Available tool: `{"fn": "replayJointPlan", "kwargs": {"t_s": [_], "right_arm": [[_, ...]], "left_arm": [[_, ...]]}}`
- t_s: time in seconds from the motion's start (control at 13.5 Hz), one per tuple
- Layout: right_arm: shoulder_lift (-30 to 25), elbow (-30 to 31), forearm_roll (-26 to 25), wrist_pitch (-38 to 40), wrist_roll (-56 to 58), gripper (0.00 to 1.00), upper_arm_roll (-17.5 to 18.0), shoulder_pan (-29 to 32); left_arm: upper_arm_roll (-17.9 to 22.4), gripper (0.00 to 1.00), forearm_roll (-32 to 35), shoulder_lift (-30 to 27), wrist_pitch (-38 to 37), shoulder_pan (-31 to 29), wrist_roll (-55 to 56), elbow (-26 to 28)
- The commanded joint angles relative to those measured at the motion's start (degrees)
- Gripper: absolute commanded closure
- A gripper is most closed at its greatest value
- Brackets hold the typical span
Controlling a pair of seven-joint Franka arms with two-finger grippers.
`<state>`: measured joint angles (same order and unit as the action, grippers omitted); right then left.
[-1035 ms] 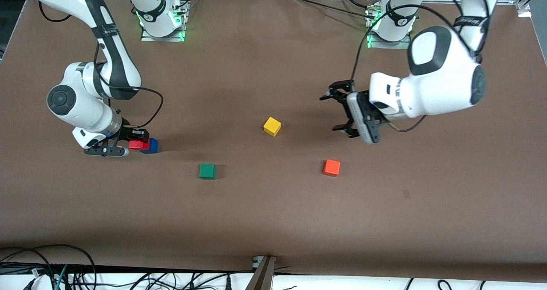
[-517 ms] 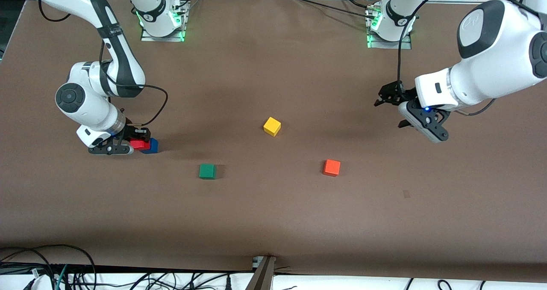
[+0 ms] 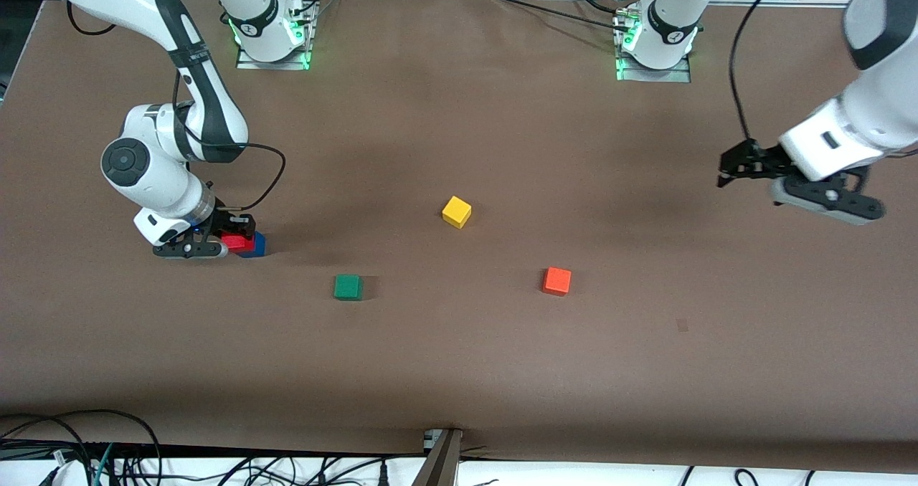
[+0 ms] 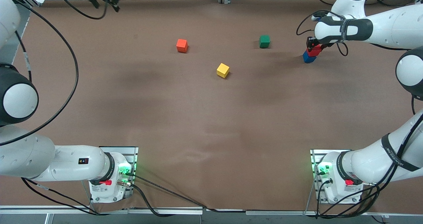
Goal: Pass red block to right arm, stack on blue
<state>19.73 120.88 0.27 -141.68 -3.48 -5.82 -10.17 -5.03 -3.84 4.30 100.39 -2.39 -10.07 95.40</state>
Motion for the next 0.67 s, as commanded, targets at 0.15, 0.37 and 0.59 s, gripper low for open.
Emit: {"fn": "replayJointPlan", "kwargs": {"t_s": [0.15,0.37,0.59], "right_arm": [[-0.6,1.2,-0.9,-1.7,-0.5,1.0,0.2,0.1],[-0.5,1.2,-0.9,-1.7,-1.0,0.69,0.3,0.1],[-0.8,1.2,-0.8,-1.3,-1.3,0.0,0.5,0.1]], "left_arm": [[0.9,0.0,6.4,-0.8,-7.1,1.0,9.4,-7.1],[0.6,0.0,6.0,-0.9,-8.3,0.6,12.1,-8.0],[0.6,0.0,4.5,-0.8,-8.5,0.6,12.2,-7.9]]}}
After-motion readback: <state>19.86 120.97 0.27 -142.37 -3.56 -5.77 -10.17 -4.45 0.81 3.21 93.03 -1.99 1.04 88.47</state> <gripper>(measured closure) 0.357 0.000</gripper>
